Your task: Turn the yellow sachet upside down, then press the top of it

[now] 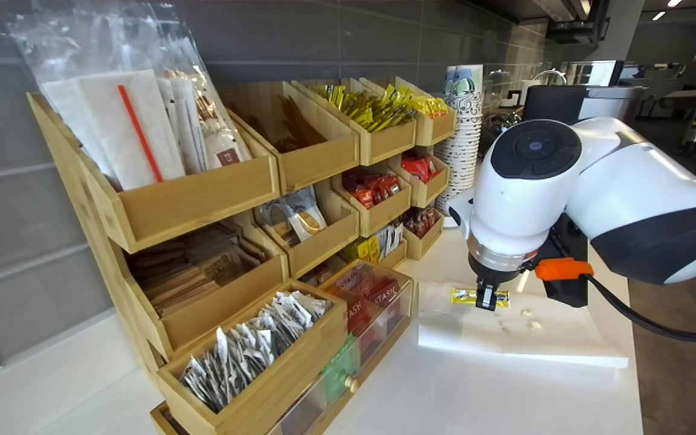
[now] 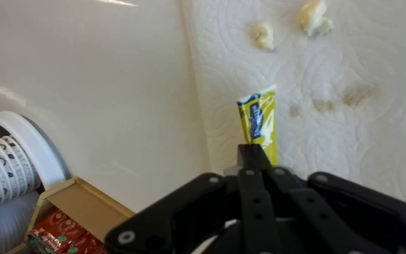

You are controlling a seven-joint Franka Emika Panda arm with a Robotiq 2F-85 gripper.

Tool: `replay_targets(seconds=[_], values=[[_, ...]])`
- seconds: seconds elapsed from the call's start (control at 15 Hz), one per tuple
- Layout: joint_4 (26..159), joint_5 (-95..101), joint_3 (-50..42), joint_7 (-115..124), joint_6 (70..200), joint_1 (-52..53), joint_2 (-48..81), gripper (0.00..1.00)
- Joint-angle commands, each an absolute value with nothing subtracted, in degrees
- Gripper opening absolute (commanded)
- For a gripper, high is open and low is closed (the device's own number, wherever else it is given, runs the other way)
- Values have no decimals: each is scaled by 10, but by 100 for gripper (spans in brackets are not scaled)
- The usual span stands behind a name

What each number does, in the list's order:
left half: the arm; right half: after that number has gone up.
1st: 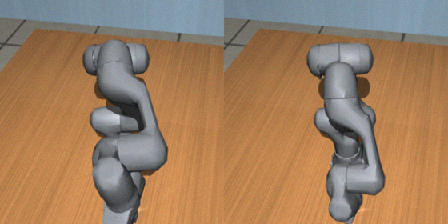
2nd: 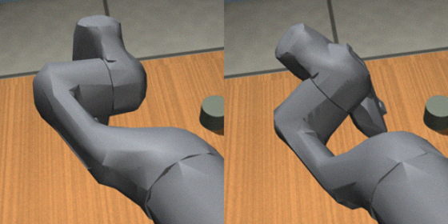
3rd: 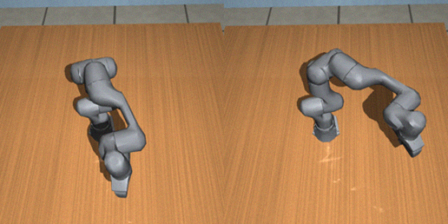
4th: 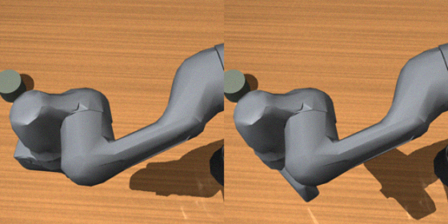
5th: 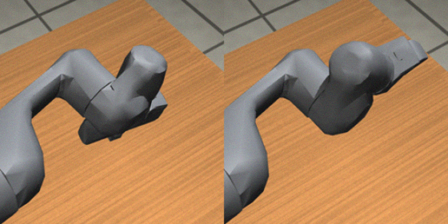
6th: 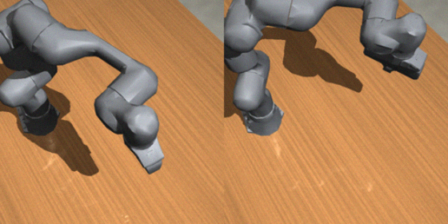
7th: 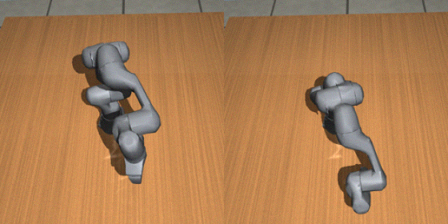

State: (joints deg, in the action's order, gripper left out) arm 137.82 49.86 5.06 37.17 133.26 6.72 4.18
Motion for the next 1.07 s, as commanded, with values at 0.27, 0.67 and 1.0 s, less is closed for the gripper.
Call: replay_targets(seconds=[0.27, 0.67, 1.0], values=[[1353, 595, 74, 467, 1250, 105, 68, 0], [1321, 623, 101, 509, 1184, 138, 124, 0], [1292, 622, 109, 514, 1147, 159, 164, 0]])
